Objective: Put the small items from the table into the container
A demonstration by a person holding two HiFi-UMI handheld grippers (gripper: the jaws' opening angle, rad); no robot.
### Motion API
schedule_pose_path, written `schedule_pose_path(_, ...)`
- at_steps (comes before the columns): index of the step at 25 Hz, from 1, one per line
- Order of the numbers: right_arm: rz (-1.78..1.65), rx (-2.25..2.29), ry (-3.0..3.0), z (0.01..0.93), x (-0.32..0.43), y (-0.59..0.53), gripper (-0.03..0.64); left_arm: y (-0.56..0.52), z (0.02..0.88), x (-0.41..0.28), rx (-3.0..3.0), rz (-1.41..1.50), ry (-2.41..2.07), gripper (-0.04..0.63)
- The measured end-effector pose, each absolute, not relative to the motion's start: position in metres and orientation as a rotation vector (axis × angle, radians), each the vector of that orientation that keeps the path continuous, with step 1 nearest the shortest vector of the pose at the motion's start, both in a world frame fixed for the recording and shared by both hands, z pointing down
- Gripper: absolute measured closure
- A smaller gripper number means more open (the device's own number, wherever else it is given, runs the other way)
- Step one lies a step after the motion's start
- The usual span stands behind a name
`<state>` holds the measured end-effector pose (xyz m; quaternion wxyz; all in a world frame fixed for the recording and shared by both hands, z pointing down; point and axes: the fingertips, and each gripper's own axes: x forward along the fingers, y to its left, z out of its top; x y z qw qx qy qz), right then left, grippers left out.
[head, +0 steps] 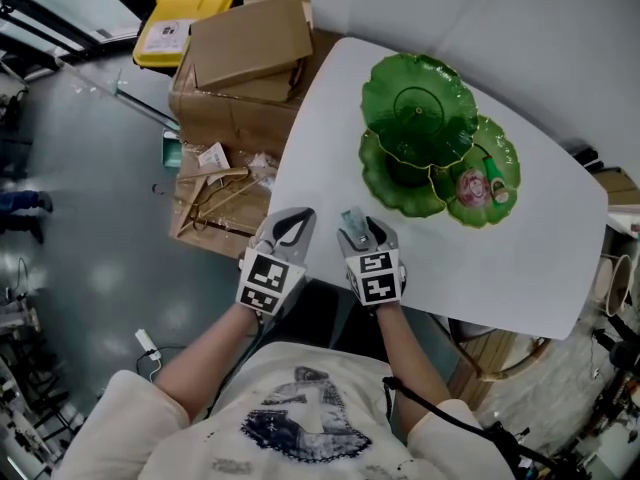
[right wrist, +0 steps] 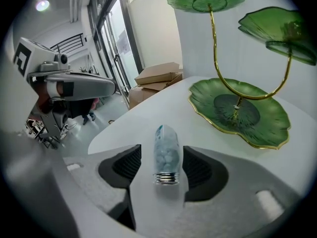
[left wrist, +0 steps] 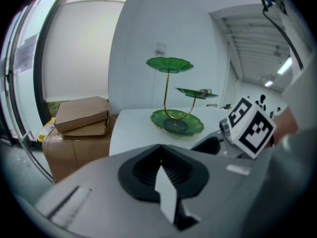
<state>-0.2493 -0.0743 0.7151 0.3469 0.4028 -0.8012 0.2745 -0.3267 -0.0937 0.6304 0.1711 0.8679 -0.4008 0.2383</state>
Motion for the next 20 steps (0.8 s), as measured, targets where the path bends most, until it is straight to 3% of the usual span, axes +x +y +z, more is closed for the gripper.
schedule_pose_path(9,0.703,1.045,-2.033,0.723,-0.249,-0.075,0.396,-0.090,0.630,-0.334,2.459,0.690,-1.145,0.606)
schedule_pose_path(12,0.687,1.056,-2.021,0.722,-0.247,-0.078,0.440,-0.091,0.628,-0.338,2.460,0.692,-1.153,0.606)
schedule_pose_path(20,0.689,1.066,-2.012,0.717,-0.243,-0.073,0.445,-0.090,0.617,-0.340,2.468,0.675,-1.175,0.606)
